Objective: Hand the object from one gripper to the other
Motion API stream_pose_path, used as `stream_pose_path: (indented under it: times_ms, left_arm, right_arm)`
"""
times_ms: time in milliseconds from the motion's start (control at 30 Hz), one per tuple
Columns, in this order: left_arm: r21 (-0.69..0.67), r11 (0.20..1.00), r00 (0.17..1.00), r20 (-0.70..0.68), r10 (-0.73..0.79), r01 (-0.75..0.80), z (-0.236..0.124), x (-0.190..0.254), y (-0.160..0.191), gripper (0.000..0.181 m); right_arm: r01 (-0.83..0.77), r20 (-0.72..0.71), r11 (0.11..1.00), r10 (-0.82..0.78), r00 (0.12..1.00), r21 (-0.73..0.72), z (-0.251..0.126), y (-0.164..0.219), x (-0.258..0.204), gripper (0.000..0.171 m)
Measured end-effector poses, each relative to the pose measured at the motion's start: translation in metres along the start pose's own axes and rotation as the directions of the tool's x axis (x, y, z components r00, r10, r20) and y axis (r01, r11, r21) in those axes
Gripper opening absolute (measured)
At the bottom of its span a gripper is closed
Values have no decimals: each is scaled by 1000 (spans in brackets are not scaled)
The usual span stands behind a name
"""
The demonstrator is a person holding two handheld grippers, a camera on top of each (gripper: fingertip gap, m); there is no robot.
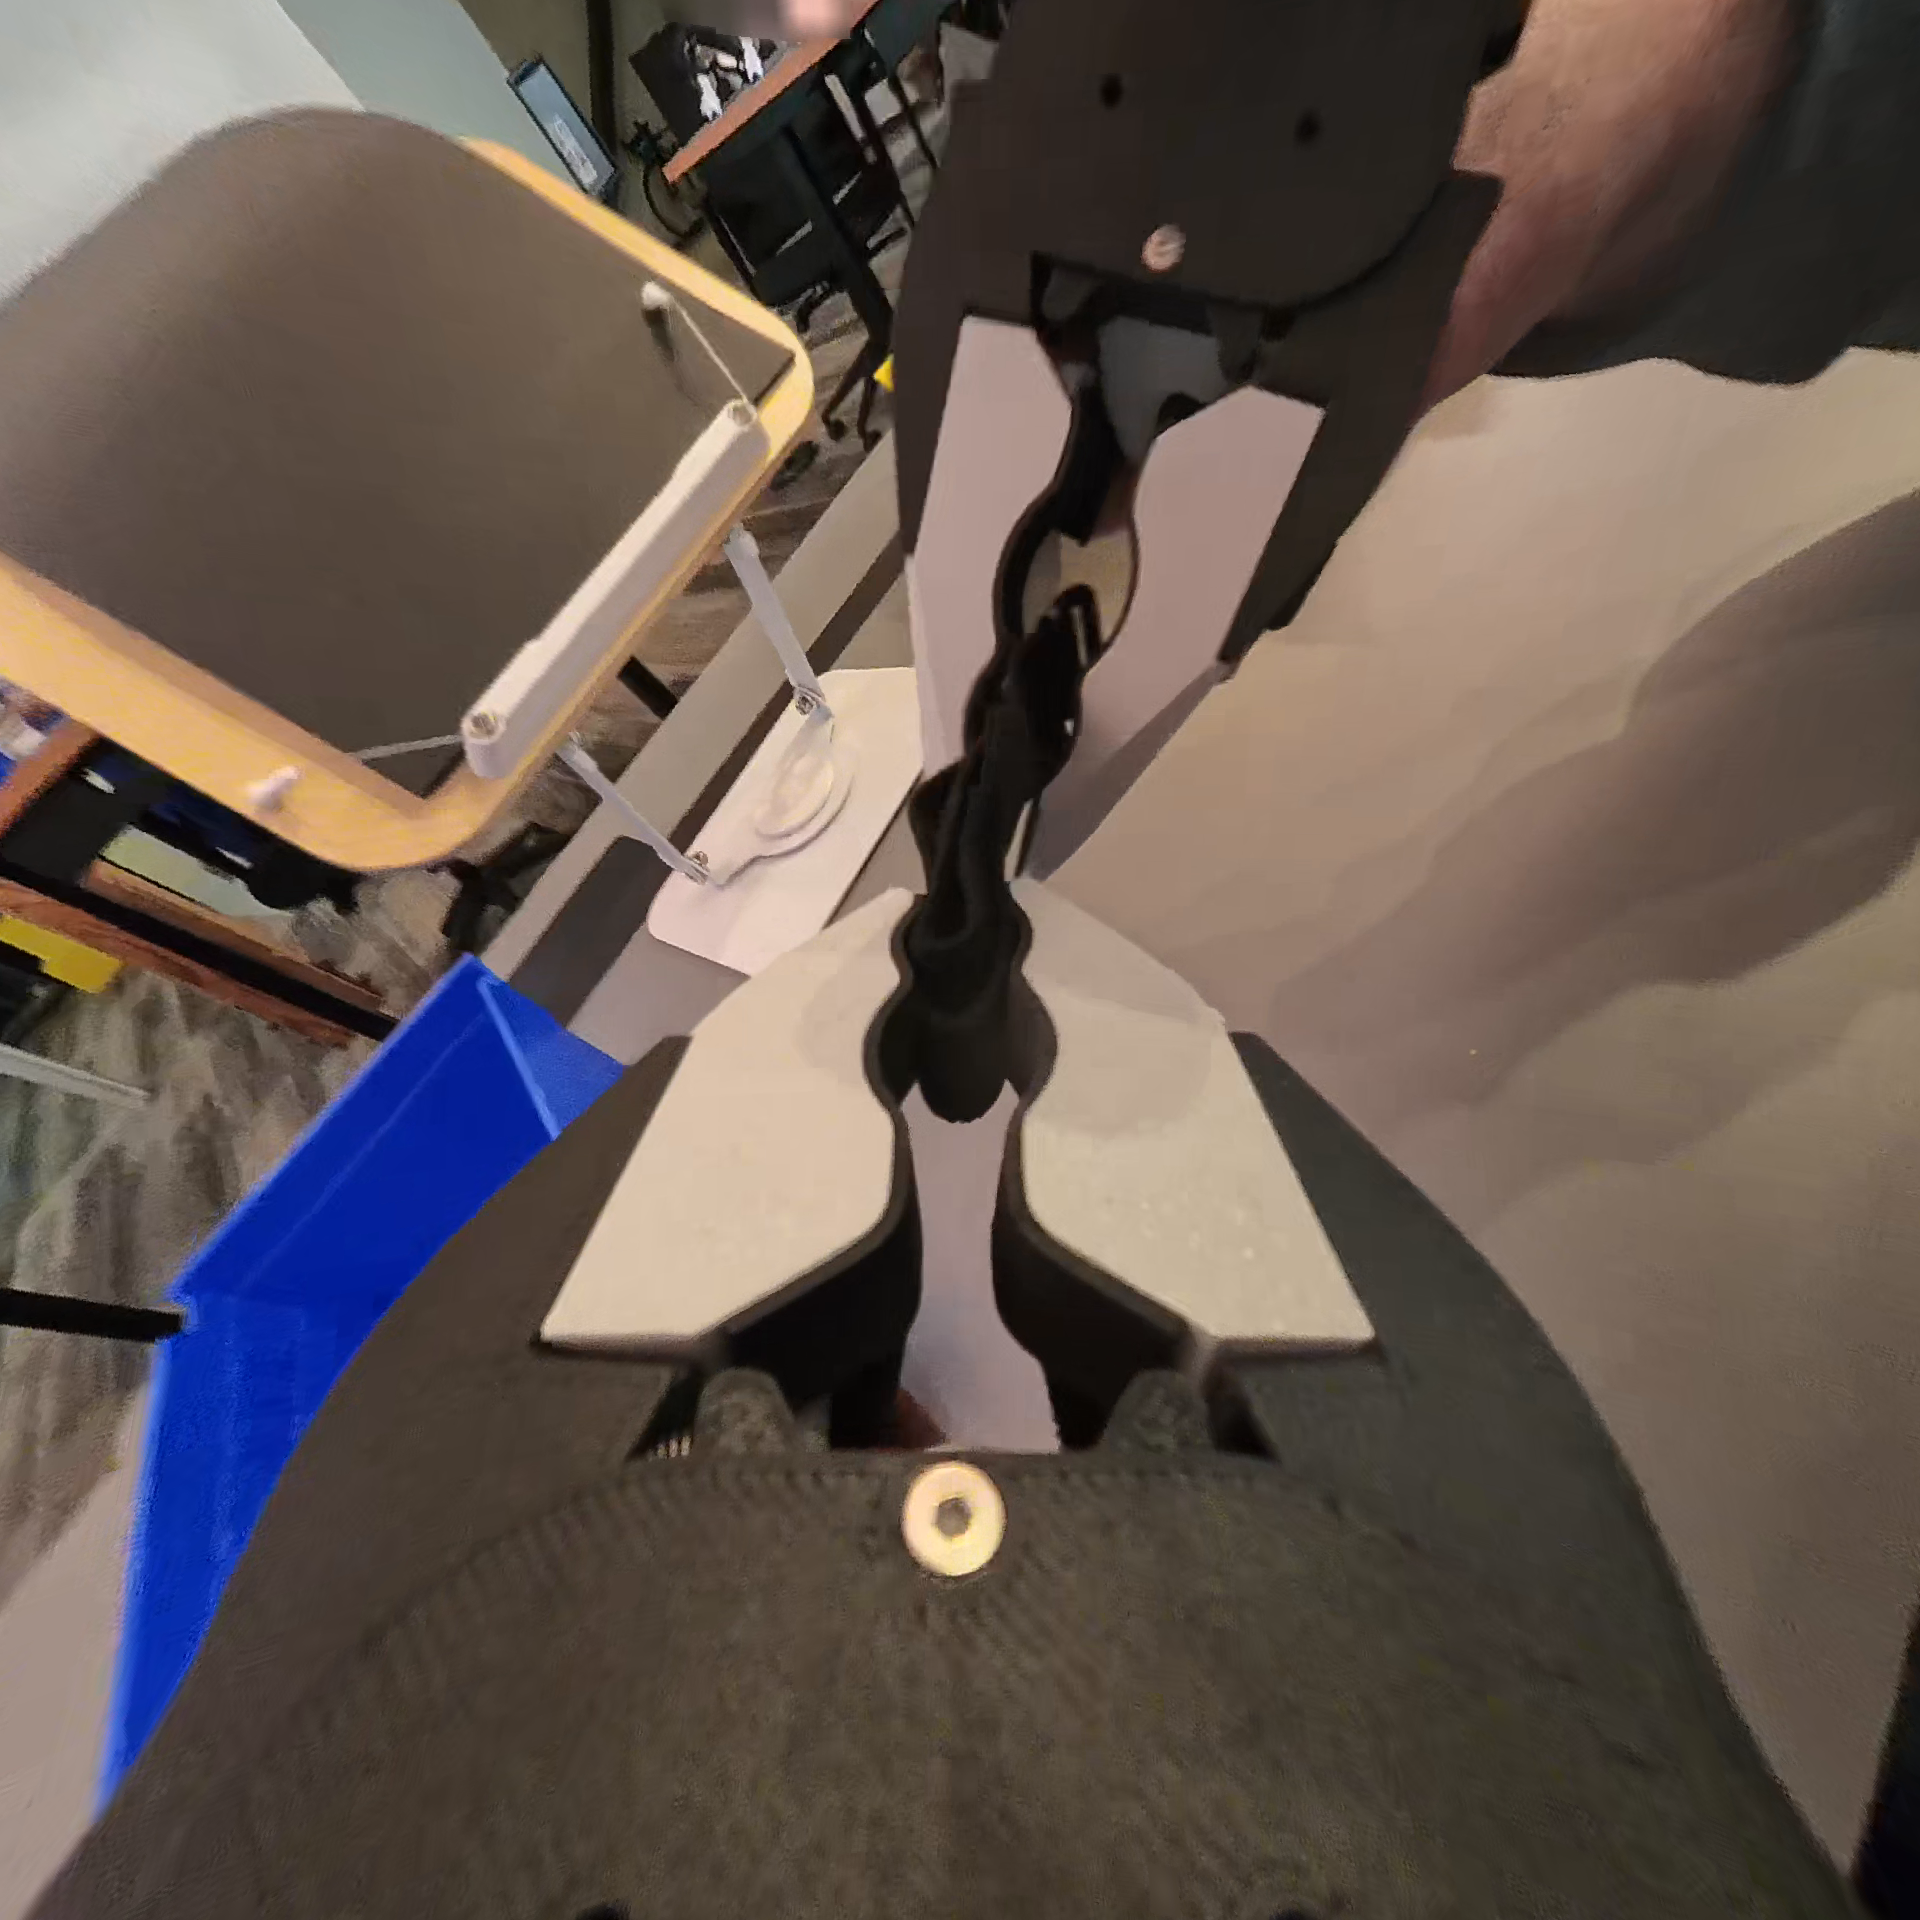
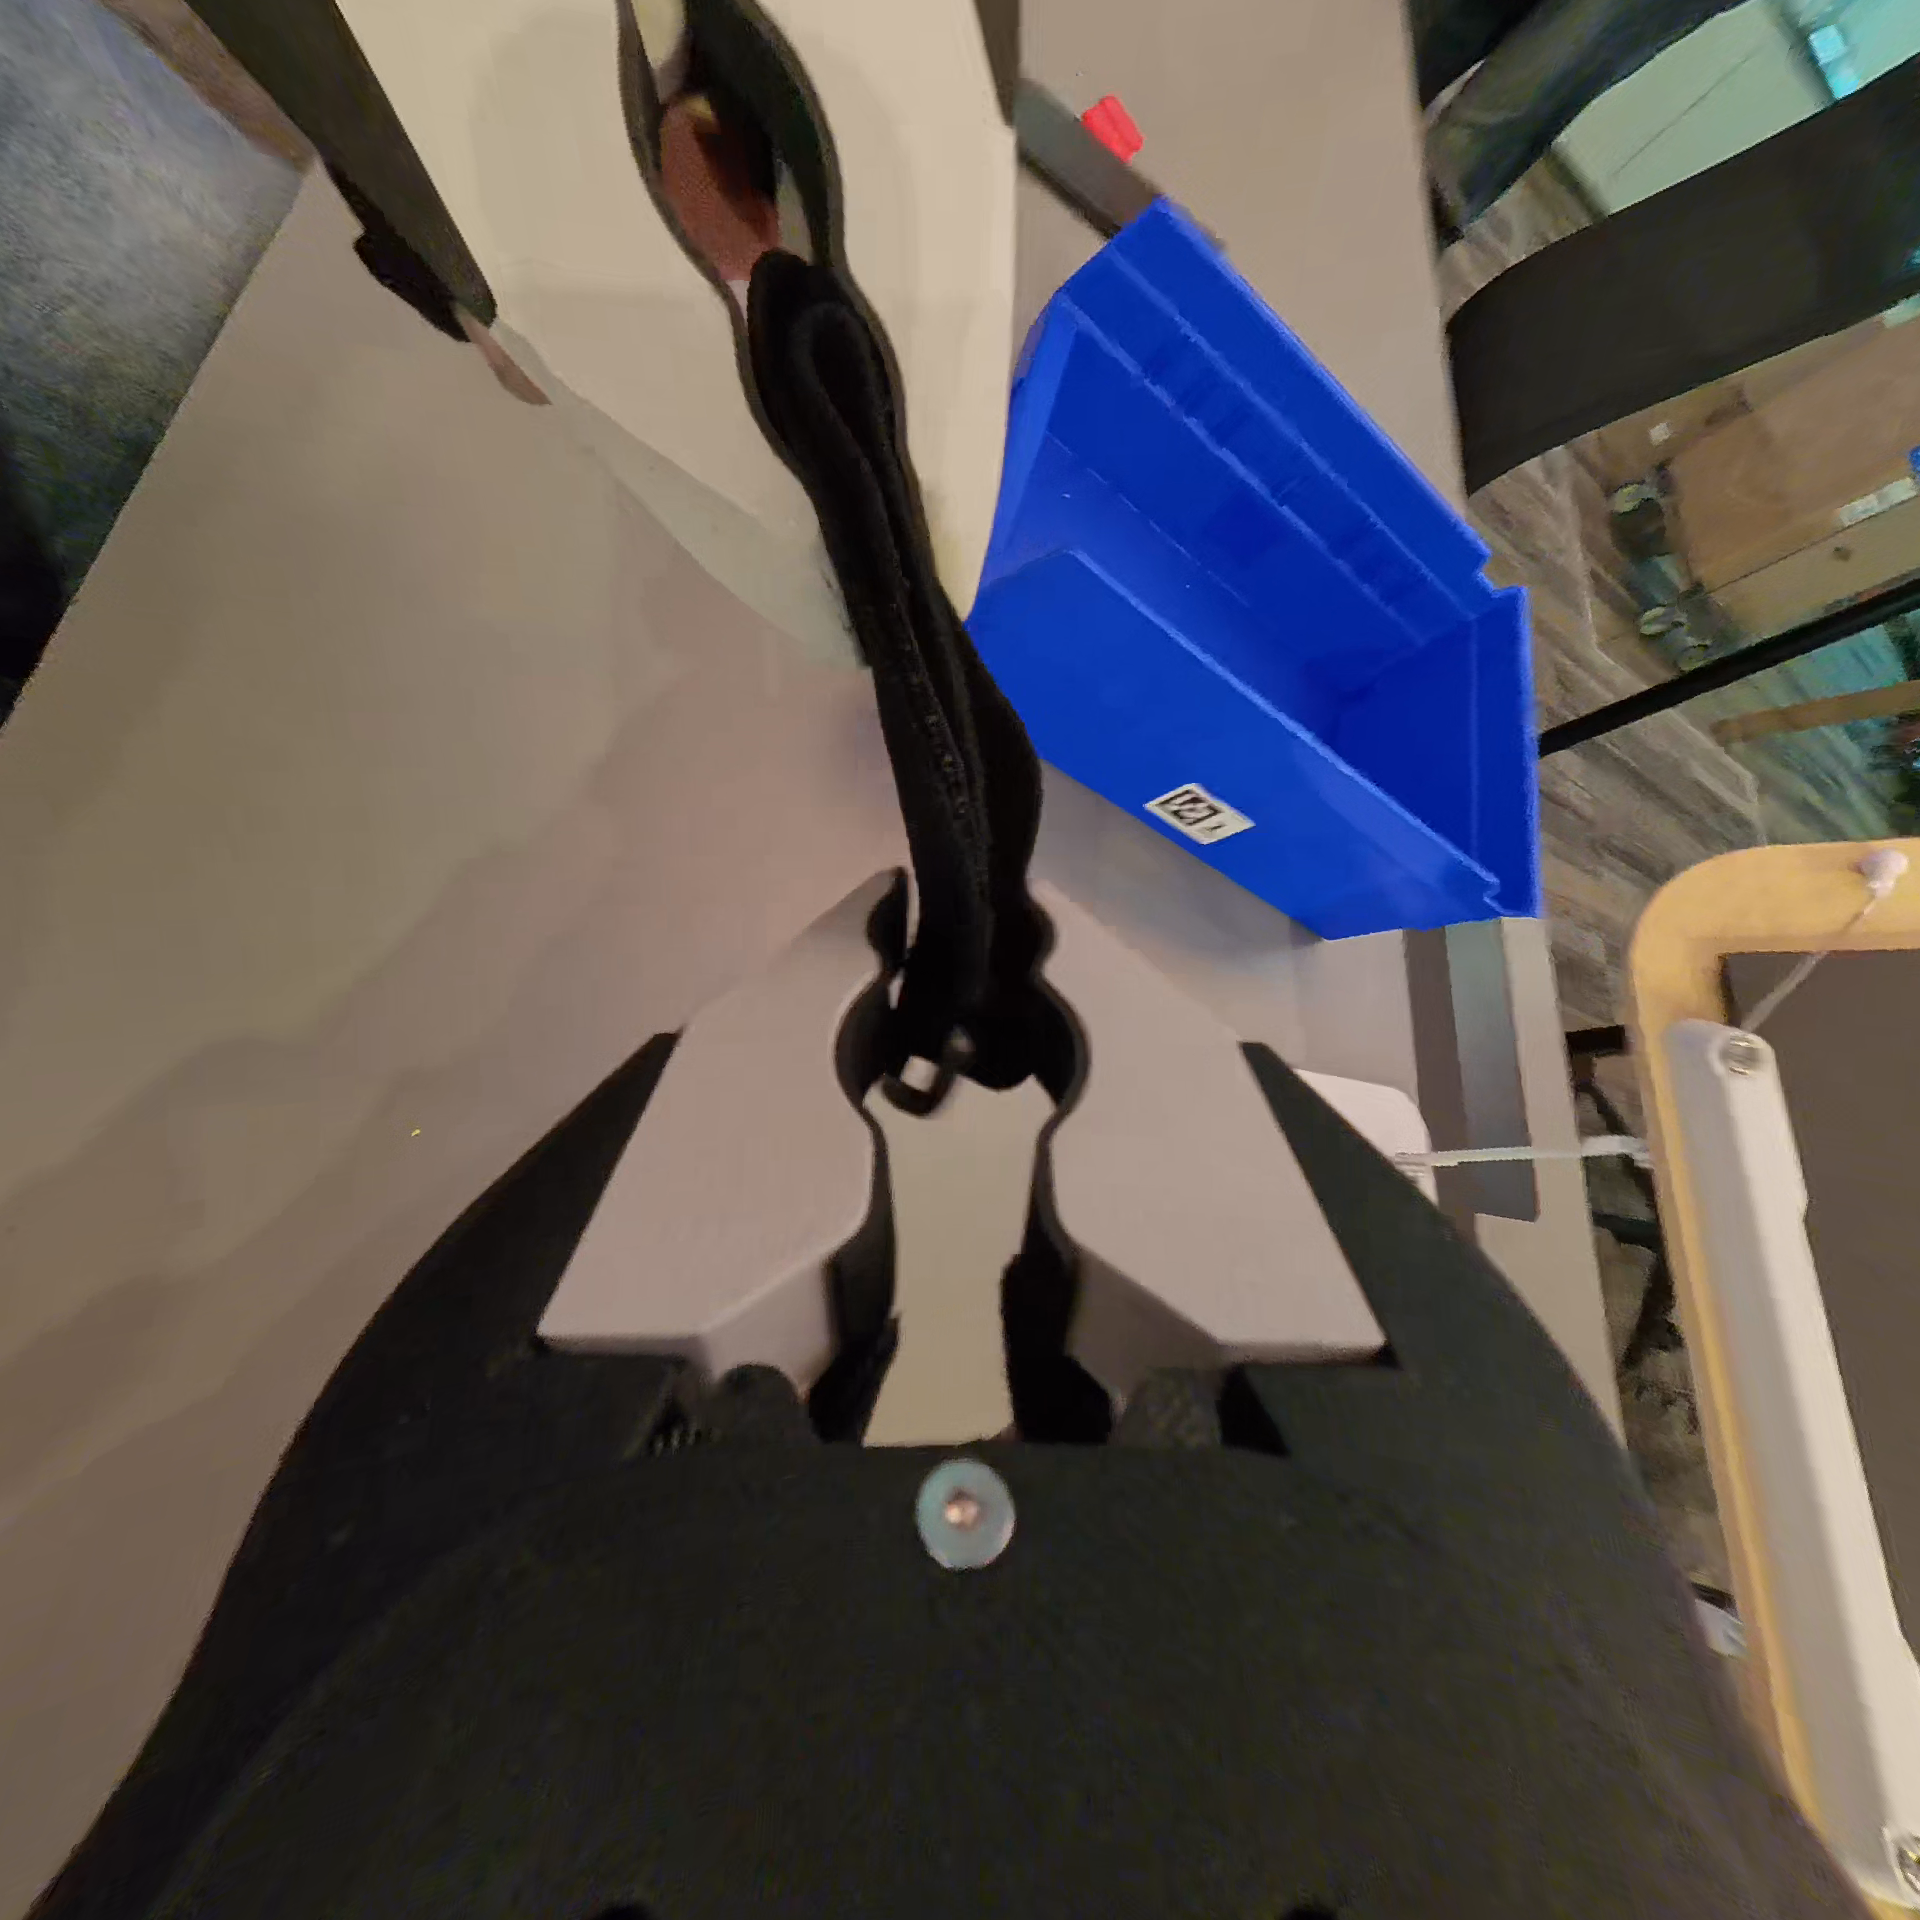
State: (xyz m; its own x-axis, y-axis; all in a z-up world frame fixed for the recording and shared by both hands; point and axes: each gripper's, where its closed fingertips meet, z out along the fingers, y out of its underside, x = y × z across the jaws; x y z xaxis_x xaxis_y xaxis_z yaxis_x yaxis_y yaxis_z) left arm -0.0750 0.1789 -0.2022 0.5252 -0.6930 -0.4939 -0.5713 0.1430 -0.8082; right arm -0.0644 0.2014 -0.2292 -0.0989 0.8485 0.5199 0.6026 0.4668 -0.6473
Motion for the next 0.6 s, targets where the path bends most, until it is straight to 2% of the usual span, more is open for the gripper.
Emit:
stream_pose_path:
  times_ms: [33,67,167,267,333,400,433,600]
  left_arm:
    - [6,999,999,-10,-53,53,0,-2,0,10]
    - [15,992,992,-17,-126,126,-1,-6,0,10]
    - [44,928,927,-81,-366,371,-4,-14,0,10]
    - [42,805,796,-190,-575,592,-4,-15,0,10]
    - [49,687,672,-273,-689,725,-6,-16,-3,9]
    - [41,541,510,-402,-761,840,-10,-15,-12,10]
    - [28,477,439,-442,-782,879,-11,-15,-14,10]
    - [-74,355,260,-544,-798,932,-11,2,-16,9]
  right_arm:
    - [9,-36,1000,-9,999,8,-2,-1,4,29]
    - [30,-87,1000,-30,996,4,-5,-2,10,42]
    - [166,-286,985,-174,942,-50,-16,-6,24,62]
    - [359,-484,921,-386,785,-152,-31,-23,29,76]
    - [463,-568,856,-504,650,-230,-38,-35,28,72]
    - [545,-624,800,-564,541,-252,-42,-44,23,59]
    - [572,-640,775,-587,496,-268,-43,-47,21,58]
    - [671,-616,665,-689,382,-328,-30,-46,10,58]
